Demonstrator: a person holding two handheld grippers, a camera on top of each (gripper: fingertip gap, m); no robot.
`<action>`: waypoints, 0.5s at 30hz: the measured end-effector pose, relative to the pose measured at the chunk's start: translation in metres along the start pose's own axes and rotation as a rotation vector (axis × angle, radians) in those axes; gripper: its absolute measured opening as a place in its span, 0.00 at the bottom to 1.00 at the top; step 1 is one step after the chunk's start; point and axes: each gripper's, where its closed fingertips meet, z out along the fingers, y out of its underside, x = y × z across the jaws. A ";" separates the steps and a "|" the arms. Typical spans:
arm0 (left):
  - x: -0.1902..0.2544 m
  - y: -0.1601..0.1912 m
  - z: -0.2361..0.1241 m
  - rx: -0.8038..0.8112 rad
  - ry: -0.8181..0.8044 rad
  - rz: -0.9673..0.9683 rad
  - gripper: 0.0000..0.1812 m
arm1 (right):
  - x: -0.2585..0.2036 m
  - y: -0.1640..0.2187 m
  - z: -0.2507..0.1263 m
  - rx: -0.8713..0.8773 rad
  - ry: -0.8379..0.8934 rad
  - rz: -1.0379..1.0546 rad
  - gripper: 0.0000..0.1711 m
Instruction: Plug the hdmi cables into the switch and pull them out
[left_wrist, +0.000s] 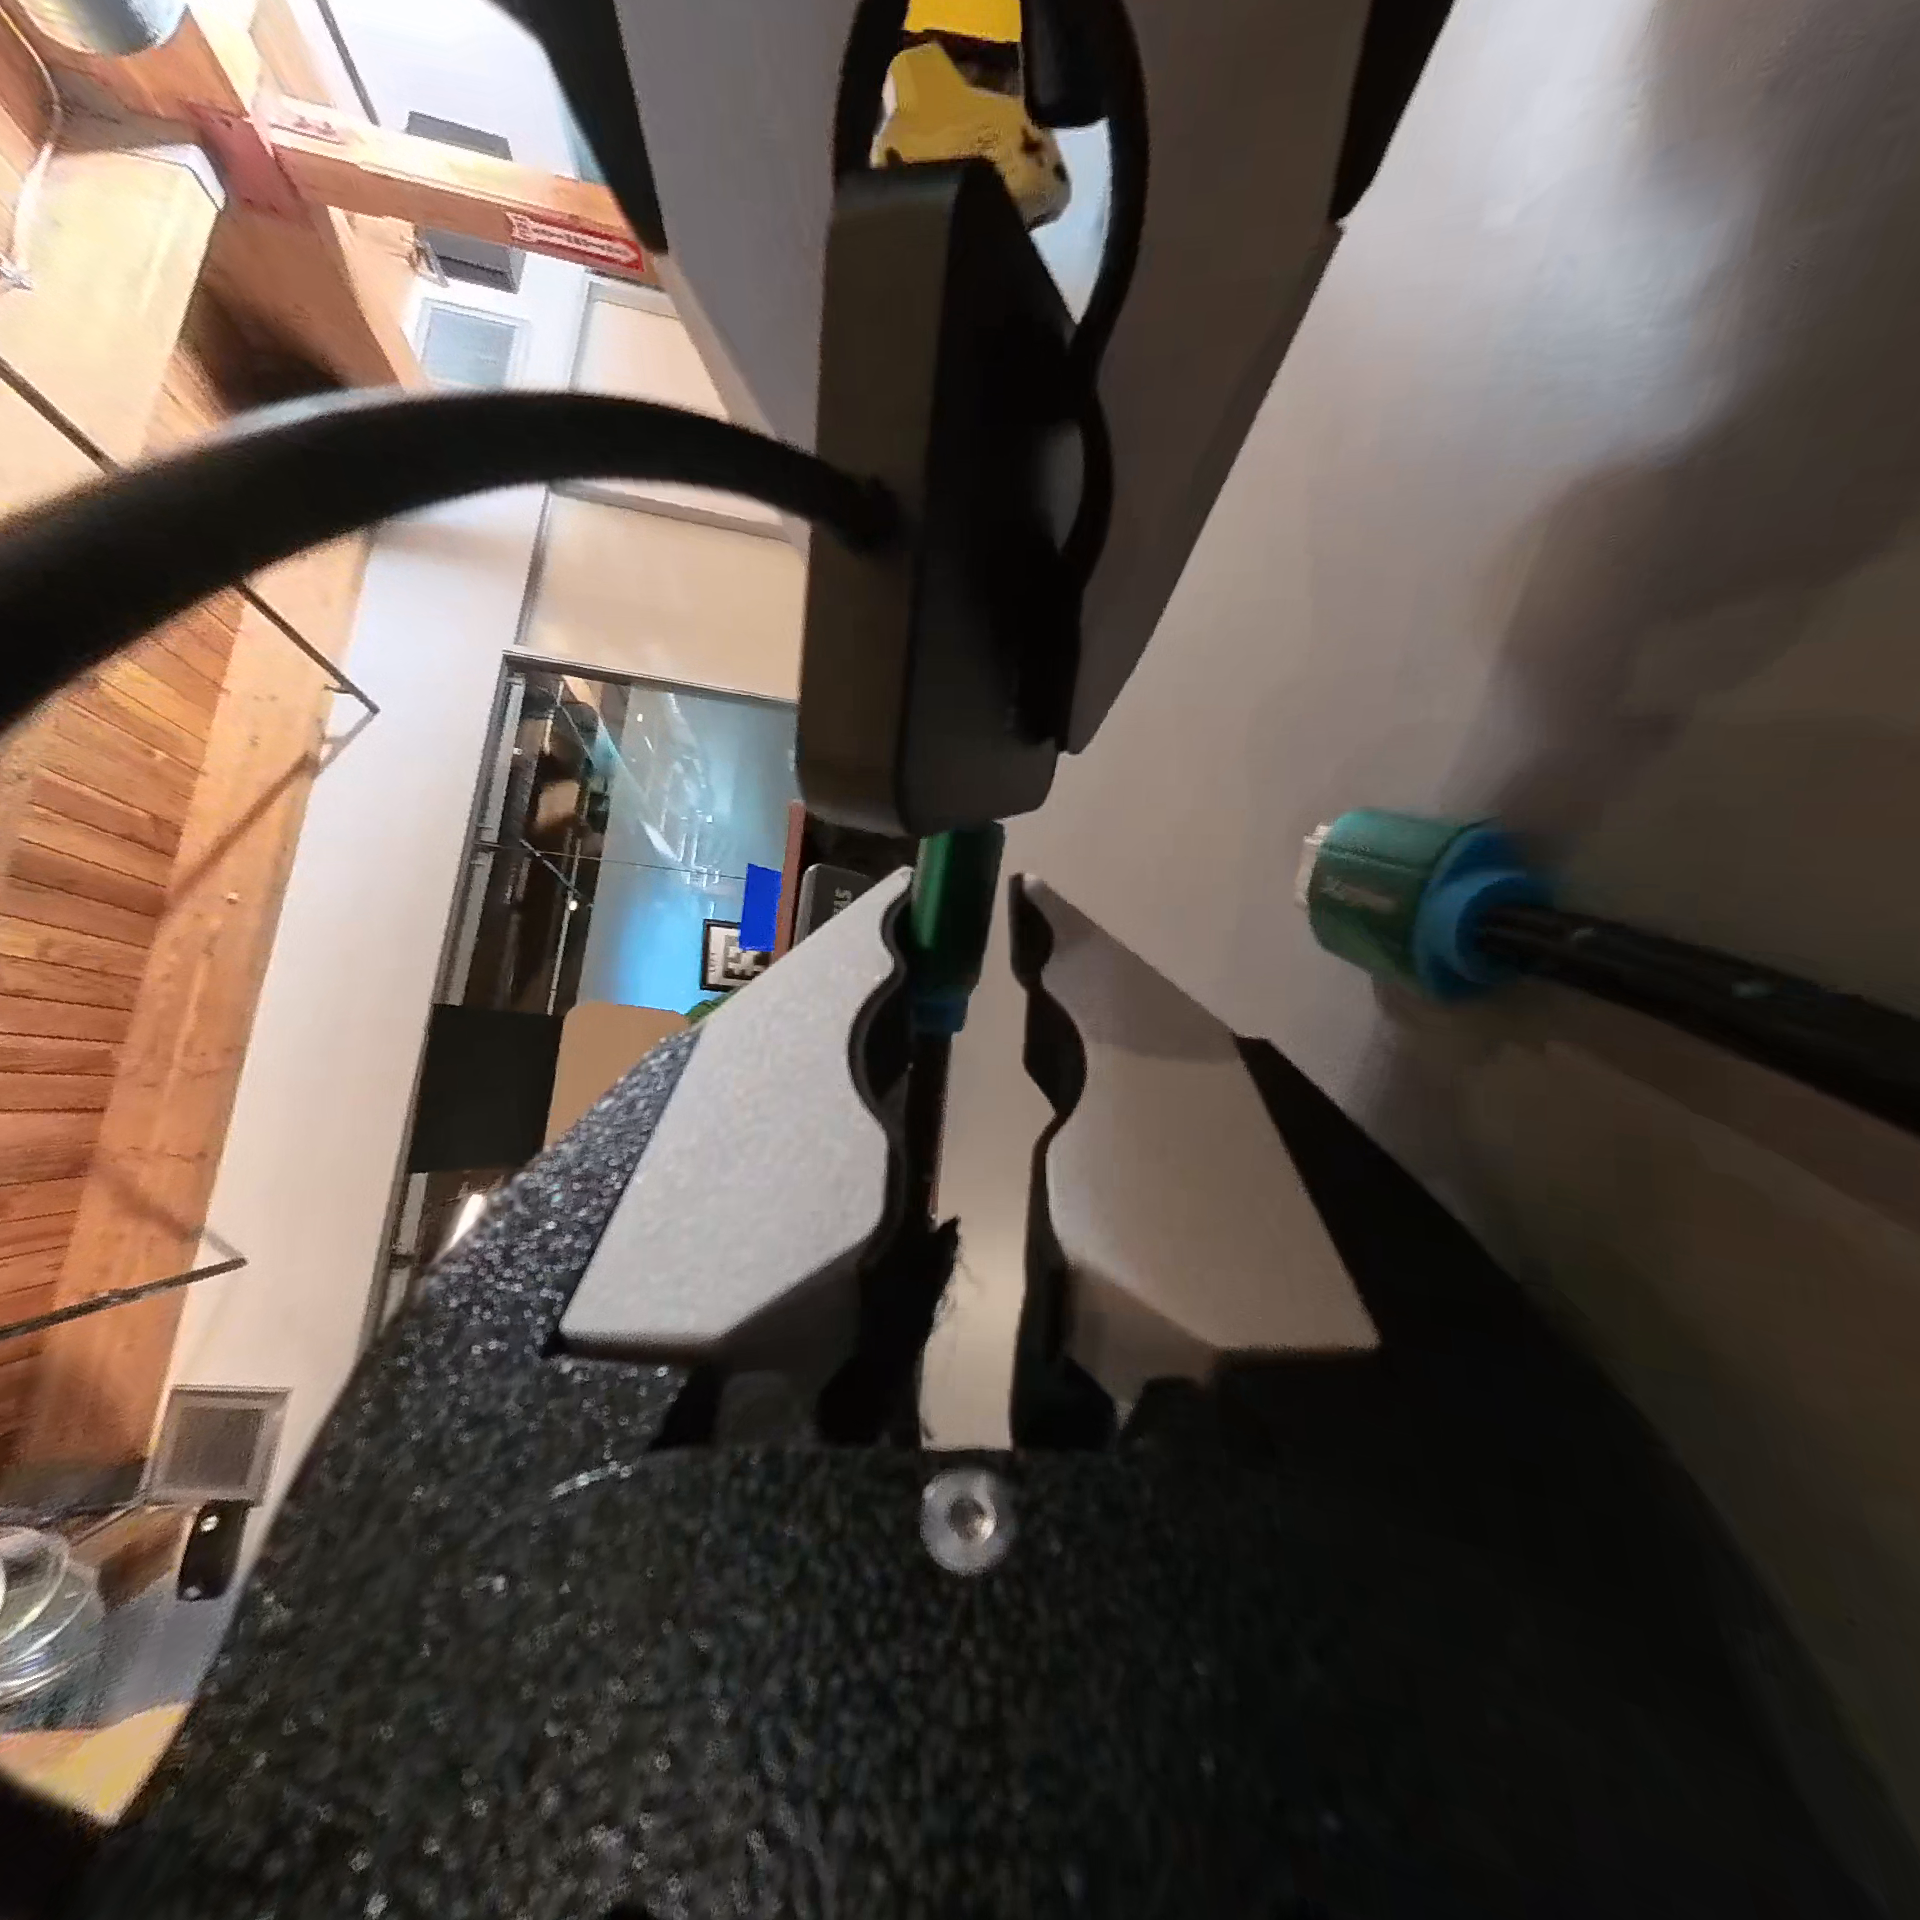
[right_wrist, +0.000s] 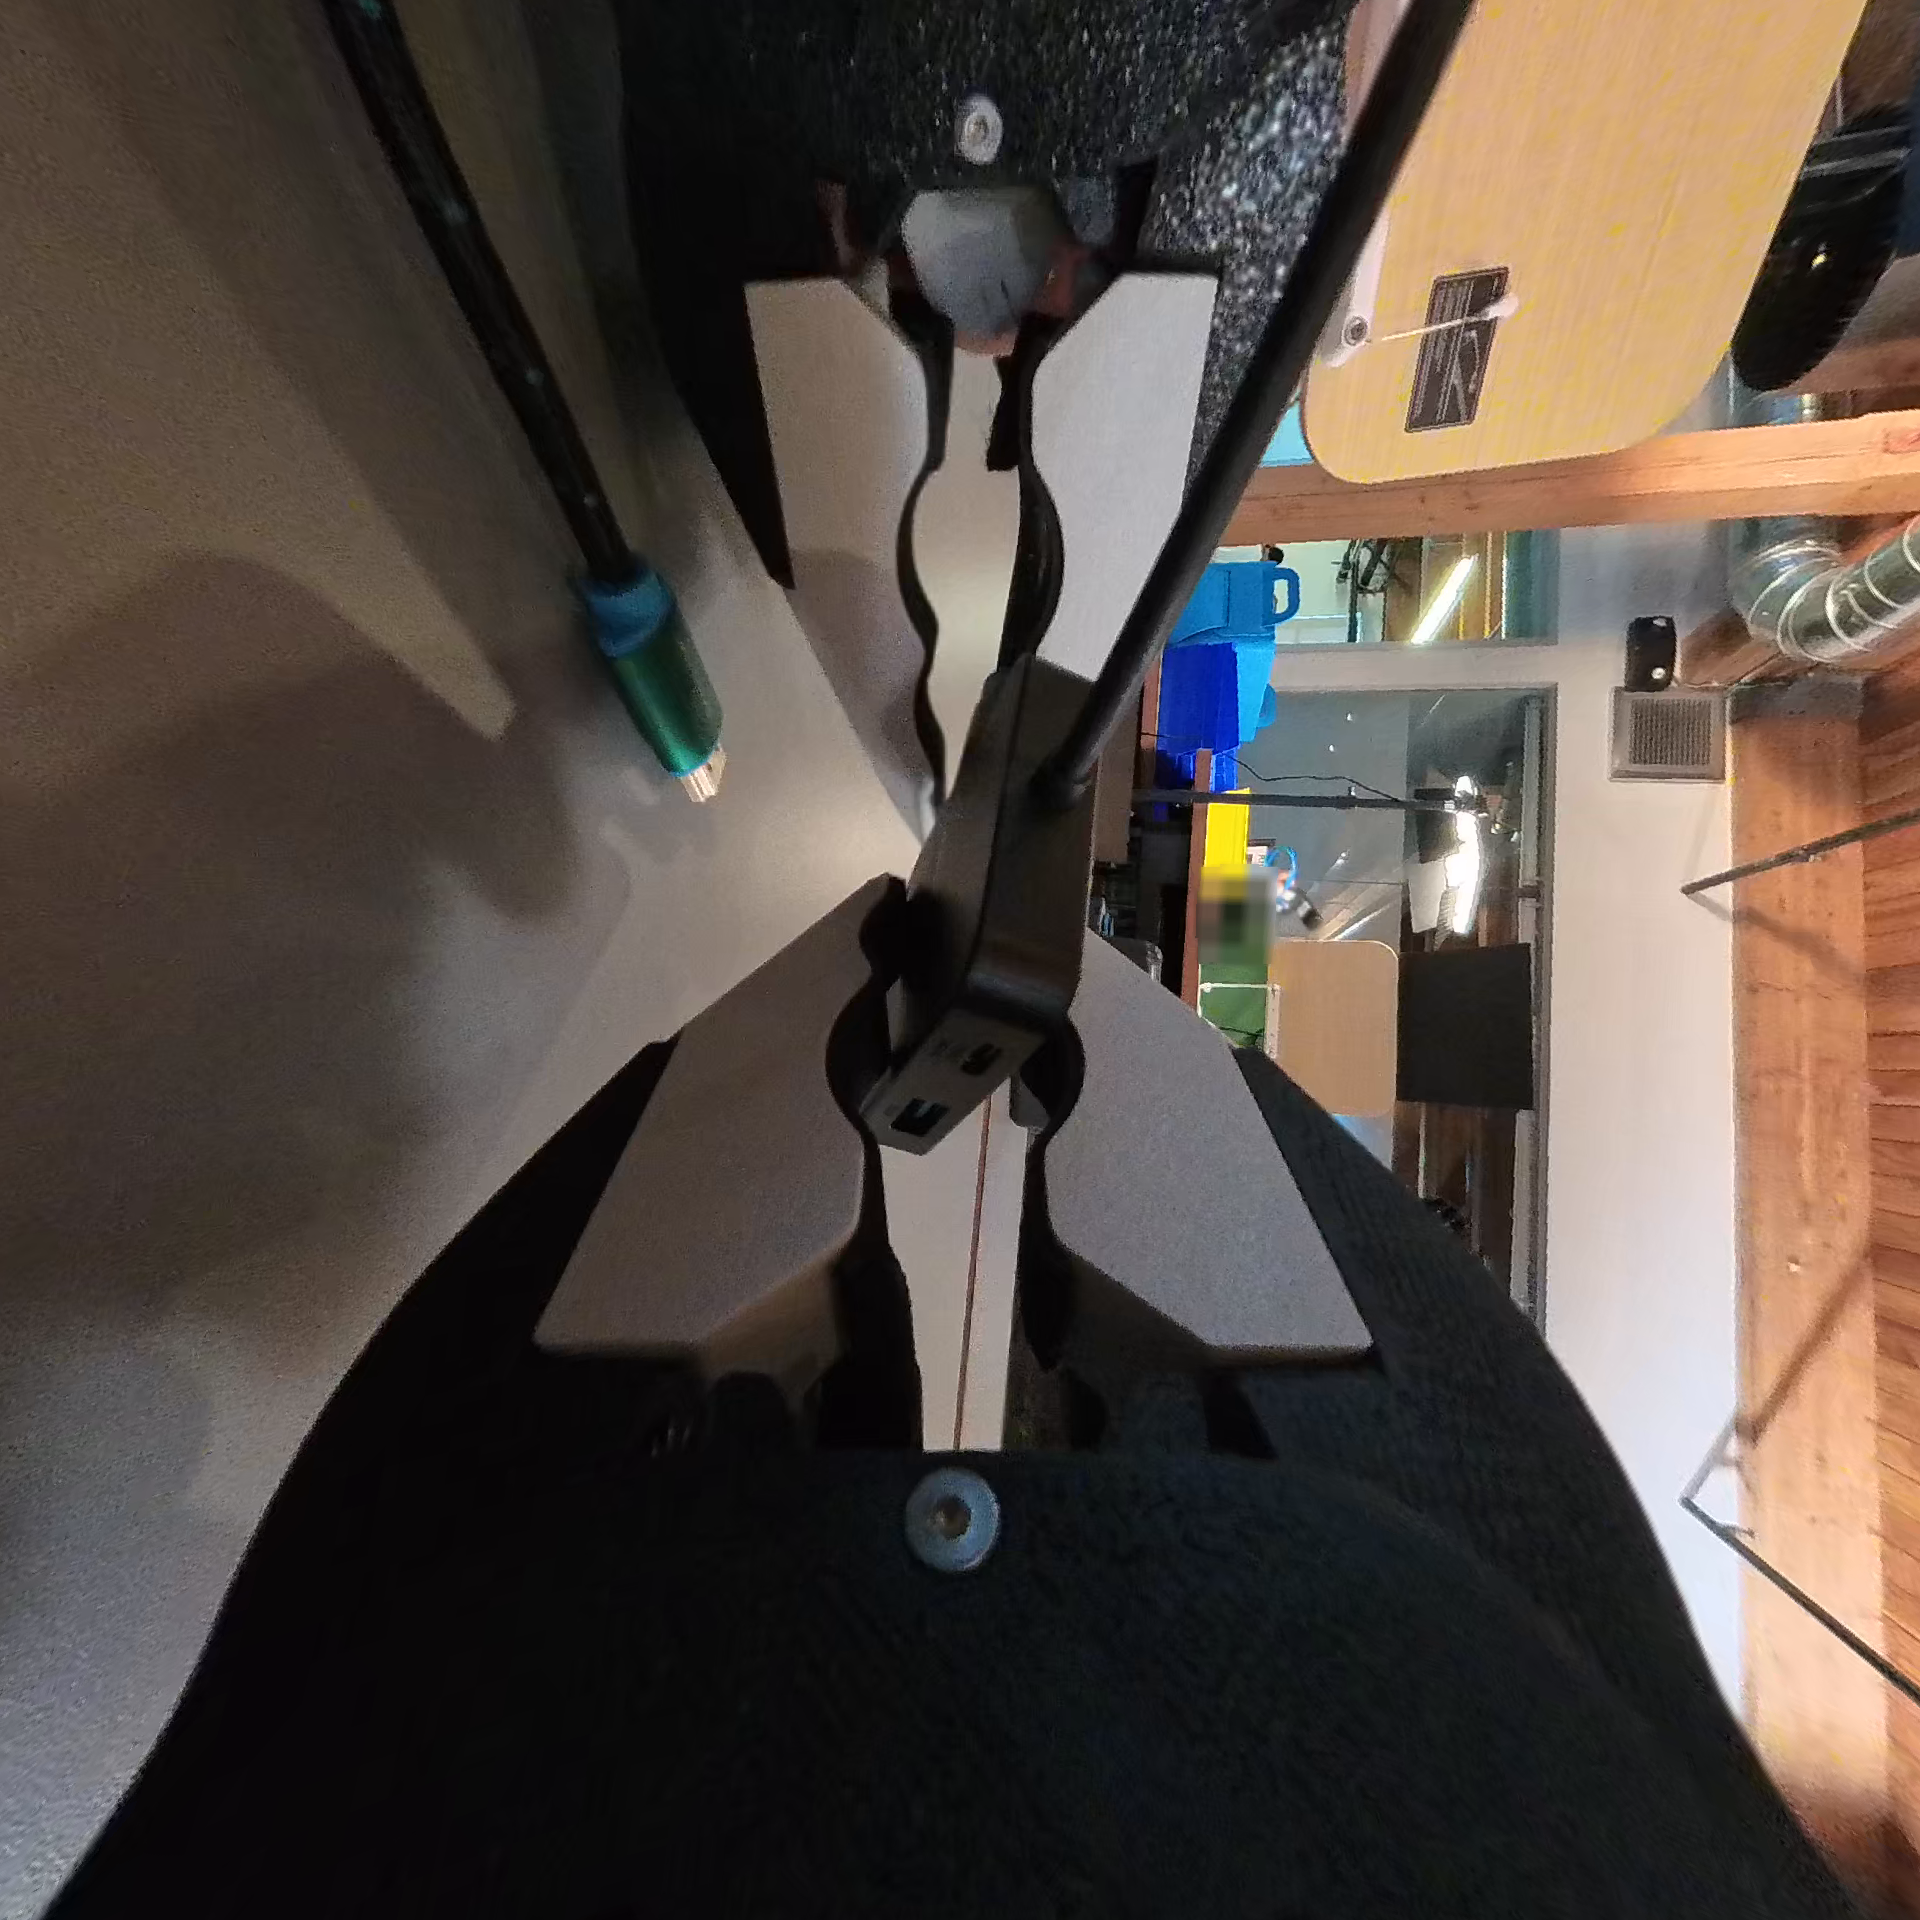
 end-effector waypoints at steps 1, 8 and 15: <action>0.000 0.000 0.000 -0.001 -0.004 0.005 0.07 | 0.000 0.000 0.000 0.000 -0.001 -0.003 0.10; 0.003 0.003 0.000 -0.010 0.034 0.003 0.05 | -0.003 -0.001 0.003 -0.006 0.000 -0.001 0.11; 0.007 0.006 0.001 -0.026 0.055 0.015 0.05 | -0.006 0.002 0.006 -0.018 0.001 -0.005 0.13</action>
